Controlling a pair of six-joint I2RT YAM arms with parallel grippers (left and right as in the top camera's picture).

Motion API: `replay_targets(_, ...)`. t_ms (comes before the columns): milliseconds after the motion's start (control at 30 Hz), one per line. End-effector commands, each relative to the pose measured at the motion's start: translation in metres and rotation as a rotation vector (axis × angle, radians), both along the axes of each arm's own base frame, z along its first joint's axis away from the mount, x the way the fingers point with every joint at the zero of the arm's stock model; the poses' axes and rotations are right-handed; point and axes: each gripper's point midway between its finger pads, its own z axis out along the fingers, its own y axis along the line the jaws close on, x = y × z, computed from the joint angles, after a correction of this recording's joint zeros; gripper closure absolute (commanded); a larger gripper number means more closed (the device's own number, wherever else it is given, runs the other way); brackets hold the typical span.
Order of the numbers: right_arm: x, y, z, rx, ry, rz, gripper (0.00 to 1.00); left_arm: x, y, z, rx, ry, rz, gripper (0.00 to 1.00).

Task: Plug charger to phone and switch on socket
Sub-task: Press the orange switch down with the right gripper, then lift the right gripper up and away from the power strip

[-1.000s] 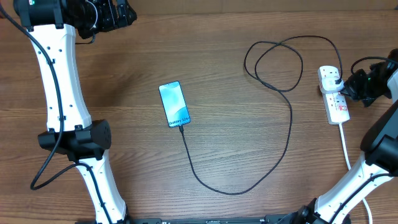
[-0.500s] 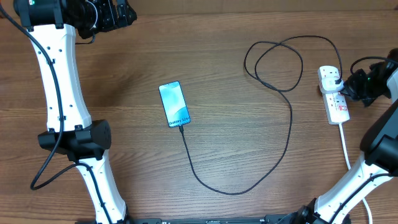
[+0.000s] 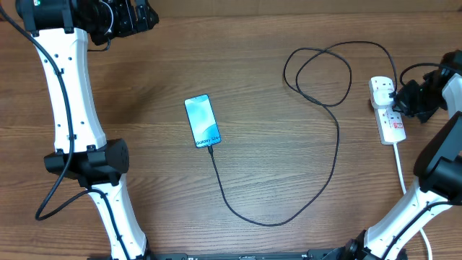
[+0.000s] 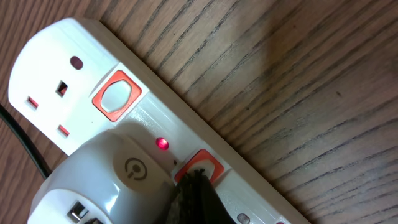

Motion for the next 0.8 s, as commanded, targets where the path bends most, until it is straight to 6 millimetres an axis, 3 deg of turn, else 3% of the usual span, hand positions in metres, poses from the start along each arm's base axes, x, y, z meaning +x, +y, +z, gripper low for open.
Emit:
replay_targets(0, 0.002, 0.087, -0.025, 0.227, 0.040, 0.126, 0.96, -0.002, -0.001, 0.005, 0.011, -0.014, -0.006, 0.00)
replay_targets(200, 0.010, 0.078, -0.026, 0.196, 0.004, 0.121, 0.96, -0.002, -0.001, 0.005, 0.011, -0.014, -0.006, 0.00)
replay_targets(367, 0.025, 0.040, -0.015, 0.124, -0.070, 0.071, 0.96, -0.002, -0.001, 0.005, 0.011, -0.014, -0.006, 0.00)
replay_targets(600, 0.030, -0.021, 0.051, 0.044, -0.203, -0.026, 0.96, -0.002, -0.001, 0.005, 0.011, -0.014, -0.006, 0.00)
replay_targets(767, 0.021, -0.042, 0.114, -0.023, -0.304, -0.064, 0.96, -0.002, -0.001, 0.005, 0.011, -0.014, -0.006, 0.01)
